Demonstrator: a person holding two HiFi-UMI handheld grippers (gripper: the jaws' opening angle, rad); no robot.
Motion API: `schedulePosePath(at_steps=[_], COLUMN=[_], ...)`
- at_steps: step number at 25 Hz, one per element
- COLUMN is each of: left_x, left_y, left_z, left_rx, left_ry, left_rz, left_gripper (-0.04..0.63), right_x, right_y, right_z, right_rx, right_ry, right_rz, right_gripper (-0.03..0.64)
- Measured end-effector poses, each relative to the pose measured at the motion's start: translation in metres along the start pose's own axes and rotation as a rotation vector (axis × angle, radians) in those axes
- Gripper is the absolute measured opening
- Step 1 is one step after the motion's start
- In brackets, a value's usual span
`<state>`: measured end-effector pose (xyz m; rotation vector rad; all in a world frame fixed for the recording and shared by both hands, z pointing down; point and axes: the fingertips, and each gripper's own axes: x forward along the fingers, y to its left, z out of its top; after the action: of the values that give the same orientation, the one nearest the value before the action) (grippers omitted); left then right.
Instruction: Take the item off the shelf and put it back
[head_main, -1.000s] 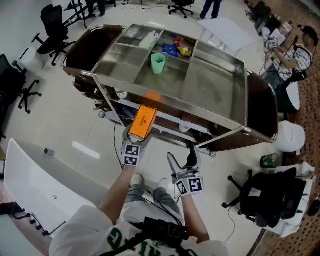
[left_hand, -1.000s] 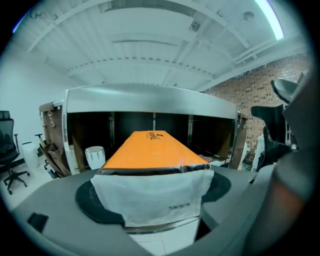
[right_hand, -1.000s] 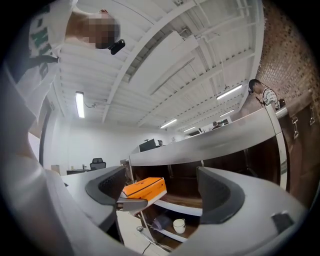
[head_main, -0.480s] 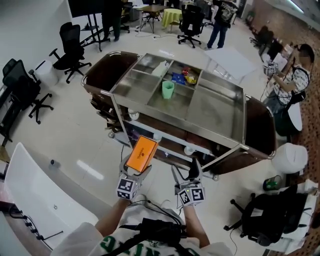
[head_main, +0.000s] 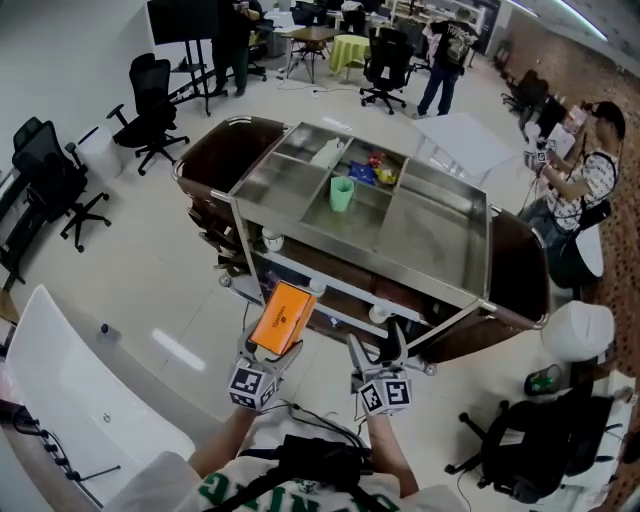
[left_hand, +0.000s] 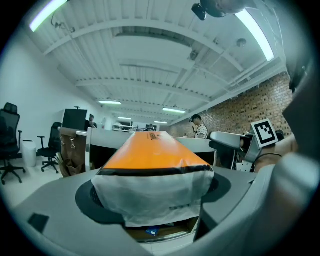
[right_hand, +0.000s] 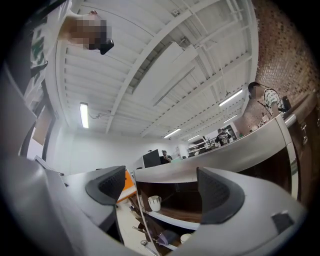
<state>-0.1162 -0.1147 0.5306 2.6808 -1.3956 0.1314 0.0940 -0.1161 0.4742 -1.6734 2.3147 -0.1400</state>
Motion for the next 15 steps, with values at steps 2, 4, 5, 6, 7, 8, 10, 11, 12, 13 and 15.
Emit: schedulePosePath(at_steps=[2,4,5,6,7,8,10,11,12,13,15], left_x=[0.002,0.003,0.004,0.005,0.005,0.006,0.006,0.007,0.007,0.008,0.007], left_y=[0.003,0.004,0.003,0.002,0.0,0.0,0.0,0.001,0.003,0.004,0.004], left_z=[0.007,0.012,0.015,0.018,0.021,0.024,0.028,0.029,0.029,0.029,0.028], left_rx=[-0.005,0.003,0.007,0.006,0.0,-0.005,0.0,0.004,0.008,0.012,0.021], left_ry=[-0.016,-0.025,-0.029,-0.034,-0.041,-0.048,-0.058,-0.062,-0.066,-0.069,-0.068], left_rz=[0.004,0.003,0.0,-0.008,-0.016,-0.021,-0.02,-0.017,-0.011,-0.005,0.001], left_gripper=[0.419,0.419,0.417,0.417,0.419,0.419,0.419,0.419,0.419,0.419,0.42], right_x=[-0.001,-0.003,-0.005,-0.006,-0.007,-0.007,-0.009,-0.01,-0.011,-0.011,-0.014], right_y=[-0.004,-0.008,-0.01,-0.012,-0.014,-0.015,-0.018,-0.019,-0.021,-0.022,-0.023], right_z=[0.003,0.006,0.008,0.01,0.012,0.014,0.016,0.017,0.017,0.017,0.016], right_rx=[0.004,0.007,0.008,0.009,0.01,0.01,0.009,0.009,0.01,0.012,0.015], right_ry=[-0.008,-0.018,-0.023,-0.028,-0.032,-0.036,-0.043,-0.045,-0.047,-0.048,-0.047], right_rz=[-0.016,-0.03,-0.036,-0.041,-0.046,-0.05,-0.057,-0.06,-0.063,-0.066,-0.069], right_gripper=[0.469,0.469,0.469,0.469,0.469,0.469,0.469,0.469,0.469,0.469,0.469])
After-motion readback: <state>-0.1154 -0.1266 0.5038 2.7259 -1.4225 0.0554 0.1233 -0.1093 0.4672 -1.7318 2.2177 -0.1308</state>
